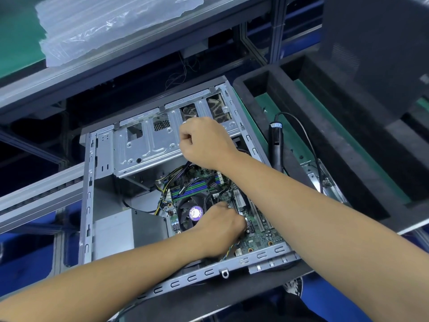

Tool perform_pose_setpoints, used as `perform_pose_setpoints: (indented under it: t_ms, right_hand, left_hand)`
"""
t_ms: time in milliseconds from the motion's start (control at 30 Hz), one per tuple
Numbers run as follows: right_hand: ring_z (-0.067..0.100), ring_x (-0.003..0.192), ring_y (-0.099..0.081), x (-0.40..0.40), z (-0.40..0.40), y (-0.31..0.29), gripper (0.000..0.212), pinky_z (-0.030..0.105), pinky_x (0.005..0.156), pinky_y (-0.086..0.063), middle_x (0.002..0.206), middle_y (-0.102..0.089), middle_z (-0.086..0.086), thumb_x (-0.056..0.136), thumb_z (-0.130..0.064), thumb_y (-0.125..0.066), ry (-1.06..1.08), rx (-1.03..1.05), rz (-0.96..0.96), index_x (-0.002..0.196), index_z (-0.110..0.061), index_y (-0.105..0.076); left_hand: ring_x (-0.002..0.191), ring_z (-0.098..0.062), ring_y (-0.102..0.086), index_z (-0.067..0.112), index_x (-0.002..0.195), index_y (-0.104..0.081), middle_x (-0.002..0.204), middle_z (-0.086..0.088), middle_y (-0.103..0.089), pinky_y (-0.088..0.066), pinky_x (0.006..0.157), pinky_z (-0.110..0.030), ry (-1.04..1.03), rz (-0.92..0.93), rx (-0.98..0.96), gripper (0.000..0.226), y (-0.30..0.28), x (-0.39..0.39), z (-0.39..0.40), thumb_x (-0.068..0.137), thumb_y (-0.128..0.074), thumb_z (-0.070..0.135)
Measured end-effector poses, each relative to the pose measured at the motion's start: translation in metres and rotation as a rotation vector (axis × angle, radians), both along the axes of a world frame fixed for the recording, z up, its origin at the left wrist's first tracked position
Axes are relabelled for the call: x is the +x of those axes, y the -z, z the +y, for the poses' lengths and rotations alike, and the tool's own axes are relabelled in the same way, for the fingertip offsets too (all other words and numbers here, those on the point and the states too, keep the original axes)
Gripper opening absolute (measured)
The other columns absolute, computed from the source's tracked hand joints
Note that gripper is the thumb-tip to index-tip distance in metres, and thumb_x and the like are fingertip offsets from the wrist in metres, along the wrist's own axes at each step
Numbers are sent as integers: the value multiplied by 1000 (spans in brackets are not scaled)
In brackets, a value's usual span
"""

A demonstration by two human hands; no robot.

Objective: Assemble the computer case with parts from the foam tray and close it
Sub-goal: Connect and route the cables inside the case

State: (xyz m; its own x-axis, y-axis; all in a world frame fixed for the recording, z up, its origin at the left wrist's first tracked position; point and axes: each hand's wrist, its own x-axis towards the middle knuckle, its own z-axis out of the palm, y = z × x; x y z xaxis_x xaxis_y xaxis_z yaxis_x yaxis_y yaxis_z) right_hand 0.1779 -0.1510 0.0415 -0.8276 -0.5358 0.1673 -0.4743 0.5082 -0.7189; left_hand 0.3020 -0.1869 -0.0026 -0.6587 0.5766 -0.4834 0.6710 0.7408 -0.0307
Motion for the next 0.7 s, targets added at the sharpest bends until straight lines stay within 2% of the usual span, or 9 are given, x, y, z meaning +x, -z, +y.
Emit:
perform_pose_setpoints:
  t_ms: [167,333,433,533,700]
  right_hand:
    - [24,67,-51,0,1,-1,21,28,54,-38,74,-62,12,79,-4,-51,1,2,-2,61,-12,-44]
    - [24,67,-53,0,0,0,27,25,51,-35,71,-59,8,79,-4,-51,0,7,3,58,-16,-39]
    - [25,68,-53,0,0,0,24,26,52,-37,72,-60,8,79,-4,-50,0,8,9,59,-15,-42]
    - [25,70,-55,1,0,0,18,29,55,-41,75,-63,9,79,-4,-50,2,14,15,63,-11,-47]
    - [25,70,-56,1,0,0,22,27,54,-39,74,-62,7,80,-5,-50,-3,18,20,61,-15,-44]
  left_hand:
    - [57,-27,-38,16,68,-48,68,-12,-60,-20,70,-30,6,18,46,13,0,0,-2,71,-52,4]
    - [56,-24,-36,17,62,-42,64,-12,-60,-28,75,-31,25,28,78,19,4,1,-2,72,-52,5]
    - [54,-24,-36,17,60,-38,66,-12,-62,-29,75,-31,12,35,72,24,7,1,0,72,-52,2]
    - [54,-23,-35,17,59,-36,67,-13,-62,-26,71,-31,-25,30,72,27,8,-1,3,72,-54,1]
    - [49,-20,-31,16,56,-27,60,-11,-55,-25,72,-31,-28,11,57,36,8,0,4,72,-54,-3]
